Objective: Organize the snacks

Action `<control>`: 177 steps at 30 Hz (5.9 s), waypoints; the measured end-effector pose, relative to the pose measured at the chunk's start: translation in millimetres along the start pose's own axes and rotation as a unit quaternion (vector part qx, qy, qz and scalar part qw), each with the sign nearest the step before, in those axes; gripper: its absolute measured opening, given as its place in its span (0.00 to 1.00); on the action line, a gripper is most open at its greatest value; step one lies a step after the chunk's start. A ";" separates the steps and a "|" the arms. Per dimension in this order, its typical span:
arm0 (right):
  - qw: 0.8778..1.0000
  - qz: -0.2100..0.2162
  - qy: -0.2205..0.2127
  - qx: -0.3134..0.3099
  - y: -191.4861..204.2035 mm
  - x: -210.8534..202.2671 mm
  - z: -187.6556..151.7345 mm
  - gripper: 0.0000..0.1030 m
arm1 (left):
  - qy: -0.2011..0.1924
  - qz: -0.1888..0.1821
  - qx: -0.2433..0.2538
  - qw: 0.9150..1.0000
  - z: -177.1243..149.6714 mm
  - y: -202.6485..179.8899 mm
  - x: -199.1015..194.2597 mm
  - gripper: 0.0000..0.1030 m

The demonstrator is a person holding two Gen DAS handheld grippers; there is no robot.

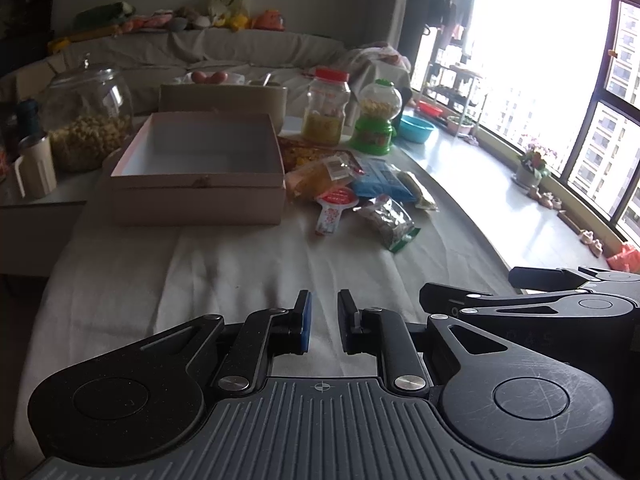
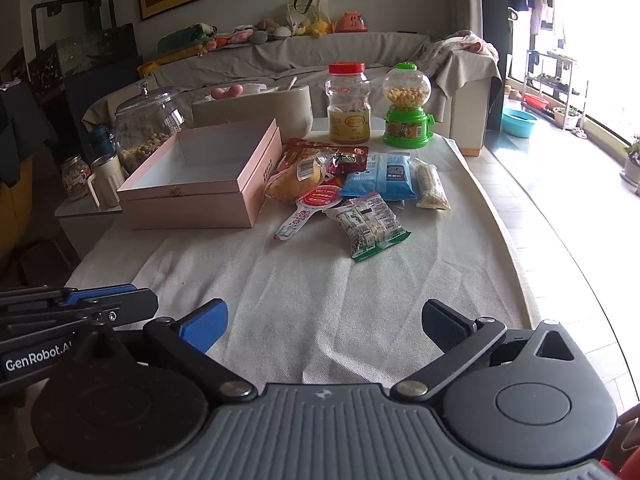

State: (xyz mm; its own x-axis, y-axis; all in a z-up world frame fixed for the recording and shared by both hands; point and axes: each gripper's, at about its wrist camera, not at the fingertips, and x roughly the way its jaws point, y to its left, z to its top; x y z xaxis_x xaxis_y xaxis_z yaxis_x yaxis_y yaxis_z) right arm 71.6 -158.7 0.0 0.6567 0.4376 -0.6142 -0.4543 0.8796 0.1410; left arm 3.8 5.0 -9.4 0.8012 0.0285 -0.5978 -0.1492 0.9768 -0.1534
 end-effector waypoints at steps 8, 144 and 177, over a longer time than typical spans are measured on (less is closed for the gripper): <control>1.000 0.001 0.006 0.001 -0.2 4.6 -1.2 1.00 | 0.002 0.002 -0.002 1.000 -1.4 0.5 0.2 0.18; 0.999 0.037 0.006 0.039 -118.5 162.6 42.9 1.00 | 0.027 -0.055 0.119 0.991 26.1 2.3 163.7 0.27; 0.998 0.038 0.055 -0.013 -56.2 119.9 45.4 0.56 | 0.095 -0.058 0.079 0.991 -0.5 19.8 95.3 0.27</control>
State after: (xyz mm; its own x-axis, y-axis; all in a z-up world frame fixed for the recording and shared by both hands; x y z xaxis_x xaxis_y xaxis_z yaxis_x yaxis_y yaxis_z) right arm 203.3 -147.1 -46.3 0.5498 0.4786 -0.6846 -0.5171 0.8387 0.1710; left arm 76.9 26.9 -69.8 0.6815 -0.1108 -0.7234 0.0419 0.9927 -0.1127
